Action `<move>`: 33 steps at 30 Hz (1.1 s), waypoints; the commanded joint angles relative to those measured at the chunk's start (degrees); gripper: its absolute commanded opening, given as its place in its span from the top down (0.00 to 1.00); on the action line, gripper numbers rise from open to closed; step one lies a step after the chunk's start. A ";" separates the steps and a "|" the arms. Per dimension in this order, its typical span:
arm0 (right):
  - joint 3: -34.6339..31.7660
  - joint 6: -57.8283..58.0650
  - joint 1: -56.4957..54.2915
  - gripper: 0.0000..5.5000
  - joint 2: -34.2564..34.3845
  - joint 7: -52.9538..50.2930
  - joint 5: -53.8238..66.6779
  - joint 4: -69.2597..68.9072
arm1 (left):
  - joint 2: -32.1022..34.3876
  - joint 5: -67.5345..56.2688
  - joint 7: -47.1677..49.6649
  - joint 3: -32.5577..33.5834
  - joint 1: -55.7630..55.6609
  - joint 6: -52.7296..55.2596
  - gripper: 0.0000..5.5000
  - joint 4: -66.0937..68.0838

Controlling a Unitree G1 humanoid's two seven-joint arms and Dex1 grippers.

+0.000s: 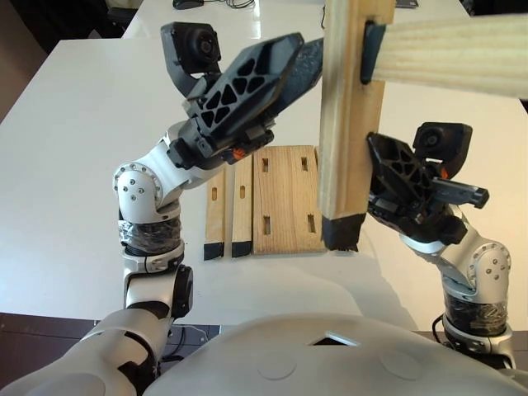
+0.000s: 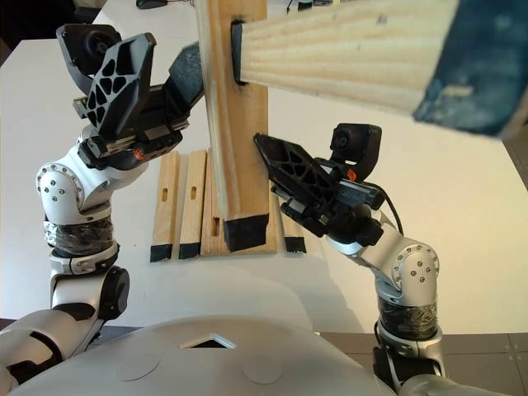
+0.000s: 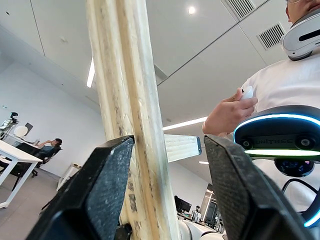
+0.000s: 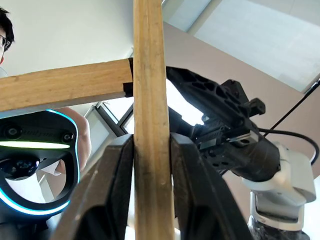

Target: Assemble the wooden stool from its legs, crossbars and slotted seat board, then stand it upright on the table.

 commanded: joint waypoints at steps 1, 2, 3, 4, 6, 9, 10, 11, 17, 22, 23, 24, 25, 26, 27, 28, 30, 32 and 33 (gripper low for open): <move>-0.44 3.65 0.00 0.82 -5.74 2.80 -0.57 1.35 | 1.54 0.64 -1.89 -1.03 -2.13 1.62 0.53 0.29; -0.54 4.42 -0.21 0.82 -7.15 3.71 -0.57 1.72 | 2.07 0.92 -2.37 -1.02 -2.43 1.96 0.53 0.69; -0.89 5.25 -0.69 0.82 -8.63 4.75 -0.57 2.33 | 2.70 1.43 -2.95 -0.99 -2.76 2.44 0.53 1.31; -1.26 5.91 -1.29 0.82 -9.85 5.59 -0.57 3.04 | 3.31 1.92 -3.57 -0.92 -3.01 2.87 0.53 1.88; -1.90 7.20 -2.36 0.82 -12.31 7.13 -0.57 4.32 | 4.42 2.70 -4.88 -0.80 -3.54 3.77 0.53 3.01; -2.37 9.57 -4.04 0.82 -16.07 9.28 -0.57 5.73 | 5.75 3.53 -6.72 -0.96 -4.18 5.31 0.53 4.13; -2.52 10.30 -4.73 0.82 -17.10 9.96 -0.57 6.38 | 6.08 3.96 -7.38 -1.16 -4.32 5.86 0.53 4.40; -2.69 10.96 -5.53 0.82 -18.01 10.68 -0.57 7.08 | 6.37 4.29 -7.82 -1.32 -4.39 6.35 0.53 4.65; -3.94 12.93 -9.03 0.82 -21.47 14.50 -0.57 8.76 | 6.82 4.84 -8.51 -1.17 -4.41 7.39 0.53 5.57; -4.39 12.67 -9.36 0.82 -22.03 15.10 -0.57 8.83 | 7.22 7.11 -8.88 -0.48 -2.61 7.24 0.39 5.35; -4.40 12.63 -9.25 0.82 -22.11 15.17 -0.57 8.71 | 7.26 7.43 -9.06 -0.41 -2.37 7.26 0.36 5.29; -4.38 12.68 -9.08 0.82 -22.23 15.29 -0.57 8.61 | 7.25 7.70 -9.26 -0.36 -2.24 7.26 0.34 5.16; -4.32 12.79 -8.93 0.82 -22.40 15.44 -0.57 8.54 | 7.17 7.82 -9.51 -0.31 -2.22 7.29 0.30 5.01; -4.17 12.90 -8.73 0.82 -22.57 15.57 -0.58 8.38 | 7.08 7.75 -9.73 -0.27 -2.31 7.34 0.29 4.74; -3.94 13.07 -8.59 0.82 -22.74 15.78 -0.58 8.29 | 6.95 7.33 -9.87 -0.29 -2.51 7.42 0.27 4.47; -3.60 13.32 -8.50 0.82 -22.95 16.02 -0.58 8.22 | 6.82 6.66 -9.92 -0.34 -2.76 7.51 0.27 4.11; -2.70 14.03 -8.47 0.82 -23.41 16.75 -0.58 8.20 | 6.53 5.24 -9.90 -0.65 -3.29 7.64 0.27 3.07; -1.95 14.33 -8.16 0.82 -23.88 17.59 -0.58 7.51 | 6.17 3.75 -9.80 -1.39 -4.26 8.01 0.27 2.59; -1.54 14.42 -8.25 0.82 -24.12 18.06 -0.58 7.17 | 5.97 3.14 -9.72 -1.80 -4.78 8.13 0.27 2.62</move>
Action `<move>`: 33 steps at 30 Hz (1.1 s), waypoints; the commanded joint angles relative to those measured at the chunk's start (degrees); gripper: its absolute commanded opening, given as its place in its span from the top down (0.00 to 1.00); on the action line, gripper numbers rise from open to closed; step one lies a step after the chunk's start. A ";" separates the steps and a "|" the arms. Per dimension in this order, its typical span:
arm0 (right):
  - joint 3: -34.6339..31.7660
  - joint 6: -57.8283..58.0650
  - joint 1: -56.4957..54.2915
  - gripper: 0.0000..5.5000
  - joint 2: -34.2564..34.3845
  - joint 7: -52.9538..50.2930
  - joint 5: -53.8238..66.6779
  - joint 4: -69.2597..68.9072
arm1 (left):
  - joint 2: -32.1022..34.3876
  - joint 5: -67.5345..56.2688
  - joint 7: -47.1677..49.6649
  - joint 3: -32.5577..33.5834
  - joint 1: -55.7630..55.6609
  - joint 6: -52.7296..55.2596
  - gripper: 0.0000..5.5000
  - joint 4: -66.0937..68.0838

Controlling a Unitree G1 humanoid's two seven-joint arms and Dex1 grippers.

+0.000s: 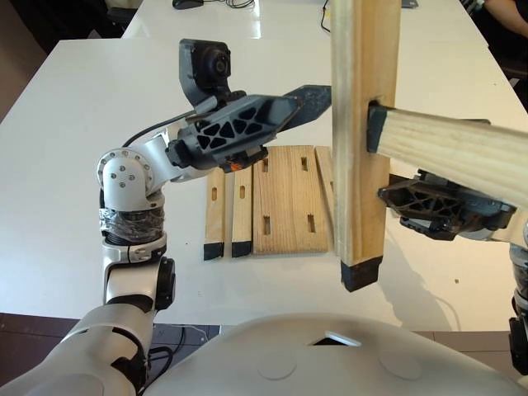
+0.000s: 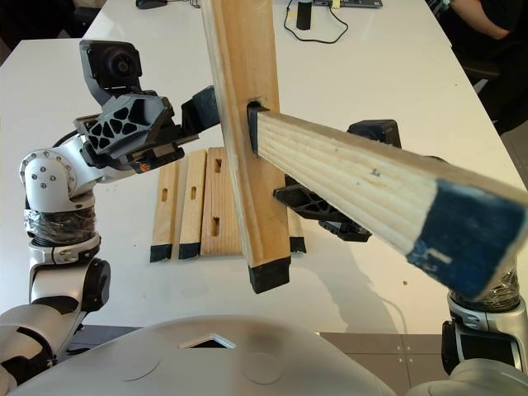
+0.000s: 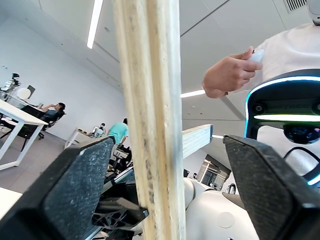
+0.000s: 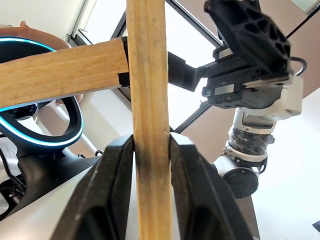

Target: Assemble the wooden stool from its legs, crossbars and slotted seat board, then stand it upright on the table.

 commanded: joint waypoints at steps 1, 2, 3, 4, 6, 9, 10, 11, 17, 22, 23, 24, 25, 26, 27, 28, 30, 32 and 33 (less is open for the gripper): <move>1.61 0.89 -0.40 0.82 -1.66 2.02 0.31 -1.77 | -0.63 -2.88 0.13 -1.50 -2.63 0.77 0.27 -1.02; 2.17 1.14 -0.94 0.82 -1.87 2.39 0.31 -1.66 | -0.90 -2.98 0.20 -1.80 -3.01 0.72 0.27 -0.74; 3.02 1.47 -1.74 0.82 -2.05 2.41 0.31 -1.33 | -1.21 -2.92 0.35 -2.15 -3.23 0.52 0.27 -0.67; 3.71 1.71 -2.38 0.82 -2.11 2.42 0.30 -0.90 | -1.51 -2.75 0.45 -2.48 -3.37 0.30 0.27 -0.64; 5.09 2.27 -3.56 0.82 -2.14 2.54 0.31 -0.02 | -2.17 -2.62 0.48 -3.00 -3.60 -0.05 0.27 -0.52; 6.98 2.77 -4.67 0.82 -1.96 3.00 0.30 0.32 | -3.28 -2.42 0.73 -3.65 -3.57 -0.41 0.27 -0.73; 7.57 2.96 -4.95 0.82 -1.84 3.06 0.30 0.43 | -3.66 -2.46 0.79 -3.87 -3.58 -0.48 0.27 -0.83; 8.08 3.07 -5.20 0.82 -1.67 2.90 0.30 0.61 | -4.00 -2.50 0.84 -4.07 -3.64 -0.55 0.27 -0.99; 7.91 3.33 -5.94 0.82 -2.08 3.27 0.30 2.05 | -4.47 -1.71 0.35 -4.36 -3.57 -0.65 0.32 -1.83; 6.94 3.19 -4.99 0.82 -2.22 3.71 0.30 2.07 | -4.22 -1.02 0.47 -3.84 -2.74 -1.28 0.46 -2.68; 6.78 3.09 -4.64 0.82 -2.25 3.79 0.30 1.89 | -4.19 -0.92 0.44 -3.78 -2.68 -1.47 0.48 -2.74; 6.65 3.03 -4.34 0.82 -2.27 3.88 0.30 1.75 | -4.17 -0.80 0.42 -3.76 -2.65 -1.66 0.52 -2.81; 6.55 2.96 -4.04 0.82 -2.26 3.94 0.30 1.58 | -4.16 -0.65 0.38 -3.75 -2.63 -1.84 0.55 -2.87; 6.49 2.89 -3.76 0.82 -2.23 3.96 0.30 1.44 | -4.15 -0.52 0.31 -3.74 -2.57 -1.96 0.56 -2.93; 6.46 2.81 -3.56 0.82 -2.16 3.94 0.30 1.37 | -4.13 -0.32 0.17 -3.74 -2.53 -2.08 0.57 -2.99; 6.37 2.72 -3.36 0.82 -2.14 3.97 0.30 1.28 | -4.14 -0.15 0.06 -3.77 -2.55 -2.16 0.57 -2.98; 6.23 2.46 -3.05 0.82 -2.01 3.88 0.30 1.14 | -4.17 0.30 -0.23 -3.85 -2.62 -2.30 0.57 -2.95; 6.24 0.30 -2.77 0.82 -0.98 -0.65 0.31 0.79 | -4.17 0.66 -0.43 -3.89 -2.70 -2.38 0.58 -2.90; 6.14 -0.61 -2.63 0.75 -0.59 -2.41 0.31 0.56 | -4.18 0.79 -0.49 -3.93 -2.74 -2.39 0.58 -2.86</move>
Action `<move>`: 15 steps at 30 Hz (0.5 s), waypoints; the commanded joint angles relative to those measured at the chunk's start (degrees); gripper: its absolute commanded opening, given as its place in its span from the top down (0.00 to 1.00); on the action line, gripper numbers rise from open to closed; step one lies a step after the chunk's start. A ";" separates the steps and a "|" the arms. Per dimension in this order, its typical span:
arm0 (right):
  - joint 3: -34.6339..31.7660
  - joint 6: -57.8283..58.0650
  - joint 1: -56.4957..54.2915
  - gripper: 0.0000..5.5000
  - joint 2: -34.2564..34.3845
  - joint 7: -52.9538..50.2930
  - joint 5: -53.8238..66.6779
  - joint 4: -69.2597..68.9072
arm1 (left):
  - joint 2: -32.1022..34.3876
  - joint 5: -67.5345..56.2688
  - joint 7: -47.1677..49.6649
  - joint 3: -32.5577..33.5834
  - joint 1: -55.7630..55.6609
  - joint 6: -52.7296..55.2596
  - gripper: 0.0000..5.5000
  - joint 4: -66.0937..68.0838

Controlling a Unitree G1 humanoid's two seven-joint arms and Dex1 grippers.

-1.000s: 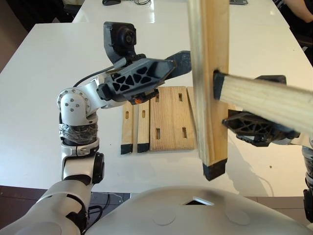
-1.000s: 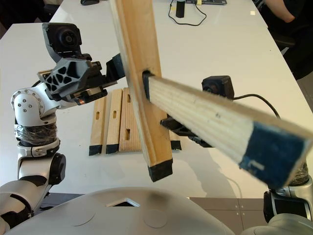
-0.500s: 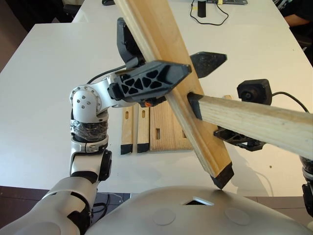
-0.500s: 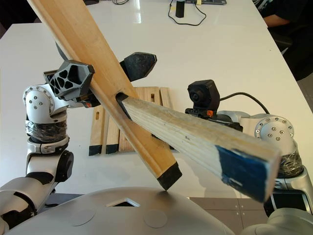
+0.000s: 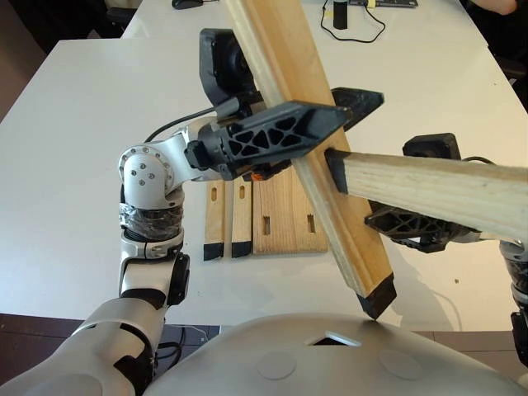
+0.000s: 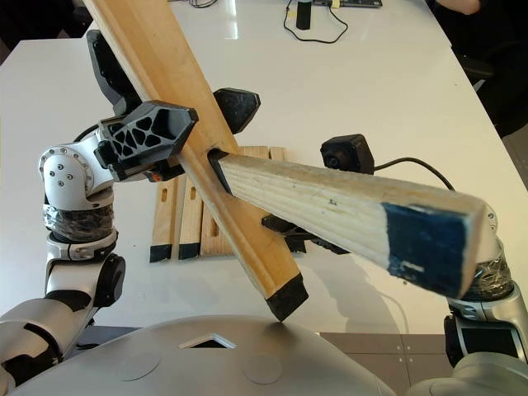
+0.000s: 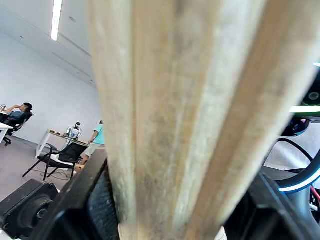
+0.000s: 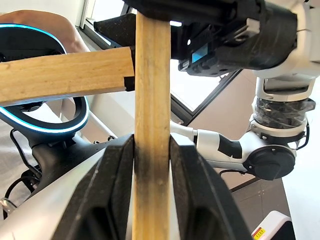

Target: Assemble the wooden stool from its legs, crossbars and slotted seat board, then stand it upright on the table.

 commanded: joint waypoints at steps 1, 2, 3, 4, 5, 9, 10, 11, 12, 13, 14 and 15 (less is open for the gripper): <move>-1.04 -3.46 0.66 0.75 1.28 -6.48 0.43 -1.67 | 0.40 0.50 -0.88 0.17 -0.04 0.27 0.58 -0.45; -1.16 -3.76 0.75 0.72 1.57 -6.98 0.42 -1.80 | 0.48 0.57 -0.92 0.17 0.03 0.26 0.59 -0.52; -1.24 -3.91 0.83 0.69 1.80 -7.28 0.42 -1.91 | 0.55 0.62 -0.97 0.20 0.10 0.28 0.59 -0.59; -1.26 -4.01 0.87 0.67 1.90 -7.83 0.42 -1.98 | 0.65 0.69 -1.03 0.29 0.17 0.33 0.60 -0.68; -1.18 -4.10 0.85 0.64 2.01 -8.73 0.42 -1.74 | 0.76 0.88 -1.16 0.36 0.15 0.38 0.60 -0.63; -1.76 -4.45 1.11 0.63 2.05 -12.04 0.41 -0.15 | 1.15 1.48 -1.39 0.67 0.28 0.35 0.60 -0.47; -2.16 -4.91 1.41 0.63 1.70 -13.68 0.22 0.78 | 1.28 1.75 -1.36 0.78 0.39 0.25 0.60 -0.44; -2.87 -5.39 1.64 0.63 1.51 -14.97 -0.70 1.62 | 1.39 2.06 -1.30 0.90 0.44 0.12 0.60 -0.31; -3.88 -6.09 1.71 0.63 1.58 -16.33 -1.23 3.29 | 1.58 2.70 -1.45 1.08 0.44 0.00 0.60 0.15; -5.01 -6.52 1.83 0.63 1.66 -16.83 -2.50 4.59 | 1.77 3.60 -1.74 1.24 0.42 -0.14 0.60 0.63; -6.14 -7.21 2.00 0.63 1.76 -17.57 -4.75 5.99 | 1.93 4.88 -2.01 1.45 0.30 -0.44 0.60 1.62; -7.10 -7.77 2.06 0.63 1.93 -18.12 -6.10 7.26 | 2.20 6.39 -2.47 1.66 0.17 -0.76 0.60 2.63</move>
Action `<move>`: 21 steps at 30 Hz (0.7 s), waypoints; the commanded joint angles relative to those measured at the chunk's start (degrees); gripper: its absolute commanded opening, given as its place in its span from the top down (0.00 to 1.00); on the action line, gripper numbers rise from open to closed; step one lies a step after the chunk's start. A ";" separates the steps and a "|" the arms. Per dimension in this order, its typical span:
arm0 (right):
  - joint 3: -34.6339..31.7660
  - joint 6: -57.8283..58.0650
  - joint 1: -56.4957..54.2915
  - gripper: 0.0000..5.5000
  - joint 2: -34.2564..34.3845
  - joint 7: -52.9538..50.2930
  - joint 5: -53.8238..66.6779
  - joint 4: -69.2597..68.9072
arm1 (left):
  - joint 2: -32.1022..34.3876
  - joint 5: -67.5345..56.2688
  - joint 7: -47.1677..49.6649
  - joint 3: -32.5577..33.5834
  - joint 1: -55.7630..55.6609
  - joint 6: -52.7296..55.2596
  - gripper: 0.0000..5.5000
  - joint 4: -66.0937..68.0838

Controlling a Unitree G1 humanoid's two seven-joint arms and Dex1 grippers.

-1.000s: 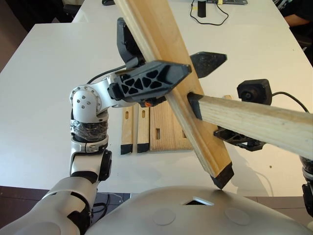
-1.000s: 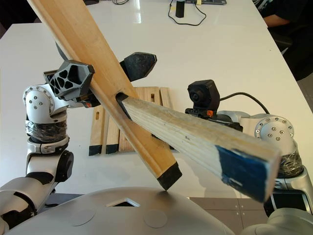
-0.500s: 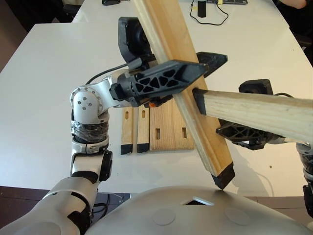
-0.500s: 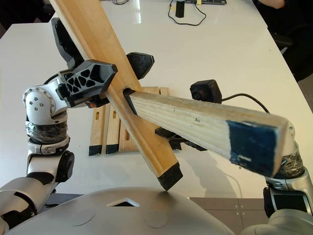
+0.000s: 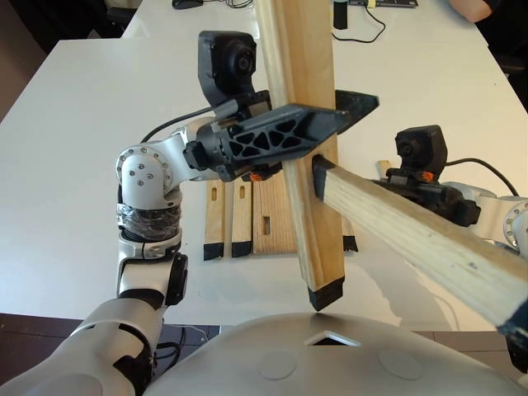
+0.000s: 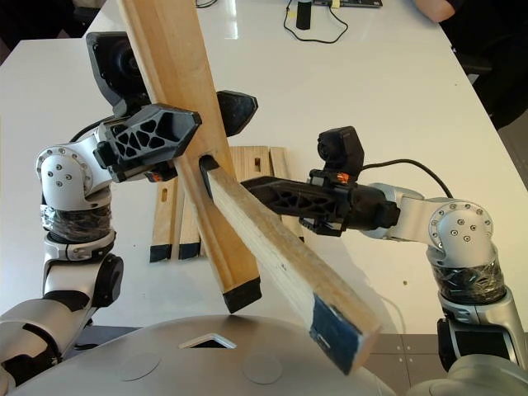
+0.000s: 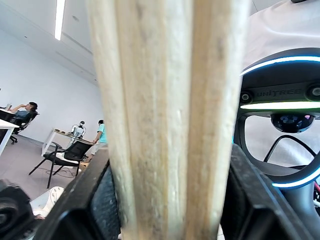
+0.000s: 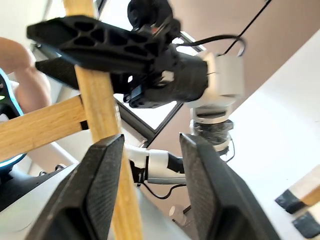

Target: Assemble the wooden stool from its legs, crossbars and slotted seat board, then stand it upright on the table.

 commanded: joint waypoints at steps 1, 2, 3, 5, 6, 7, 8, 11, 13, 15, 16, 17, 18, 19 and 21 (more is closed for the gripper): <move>-4.88 -2.78 0.50 0.63 -0.11 -2.78 -7.24 5.10 | 1.48 6.34 -2.05 1.29 -0.26 -1.51 0.60 3.49; -5.84 -3.31 0.62 0.63 0.32 -3.55 -8.31 6.27 | 1.86 8.61 -2.80 1.53 -0.56 -2.23 0.60 5.02; -6.63 -3.50 0.95 0.63 0.66 -3.43 -9.33 6.64 | 2.40 11.59 -3.98 1.58 -0.79 -3.33 0.60 6.41; -7.27 -3.79 2.03 0.63 1.57 -3.58 -11.96 5.92 | 3.07 16.49 -5.73 1.76 -1.45 -5.16 0.60 9.37; -7.31 -3.79 3.00 0.63 2.09 -3.74 -12.90 5.07 | 3.40 19.34 -6.83 1.60 -1.59 -6.38 0.60 10.44; -7.25 -3.71 3.84 0.63 2.44 -3.73 -14.07 4.27 | 3.50 21.25 -7.56 1.61 -1.76 -7.17 0.60 11.32; -7.15 -3.92 5.07 0.63 2.72 -3.85 -16.07 3.37 | 3.82 23.62 -8.13 1.53 -2.05 -8.19 0.60 12.18; -8.10 -5.10 8.33 0.63 3.05 -3.50 -22.44 1.59 | 5.51 30.71 -9.13 1.44 -1.93 -11.22 0.60 12.55; -9.20 -6.30 10.13 0.63 2.38 -2.61 -27.31 0.87 | 7.89 33.54 -8.98 2.65 -0.31 -12.24 0.60 9.14; -11.08 -6.99 12.02 0.63 1.82 -1.53 -30.18 0.53 | 10.82 34.94 -8.19 4.92 2.04 -12.53 0.60 3.91; -11.71 -7.48 13.00 0.63 1.66 -1.07 -31.82 0.08 | 12.06 34.90 -6.58 6.57 3.35 -12.26 0.60 1.17; -12.38 -7.91 14.08 0.63 1.83 -0.77 -33.33 -0.48 | 13.26 35.37 -4.91 8.23 5.17 -12.45 0.60 -1.99; -12.73 -8.87 15.36 0.63 1.90 -0.22 -35.71 -1.62 | 14.44 35.60 -2.86 10.29 7.82 -12.69 0.60 -5.82; -13.49 -9.48 16.65 0.63 2.30 -0.25 -36.78 -2.82 | 15.26 35.73 -0.38 12.53 10.83 -12.92 0.60 -9.67; -15.19 -10.57 19.16 0.63 3.25 -0.38 -38.29 -4.91 | 15.92 33.99 3.82 15.70 14.93 -12.60 0.60 -14.88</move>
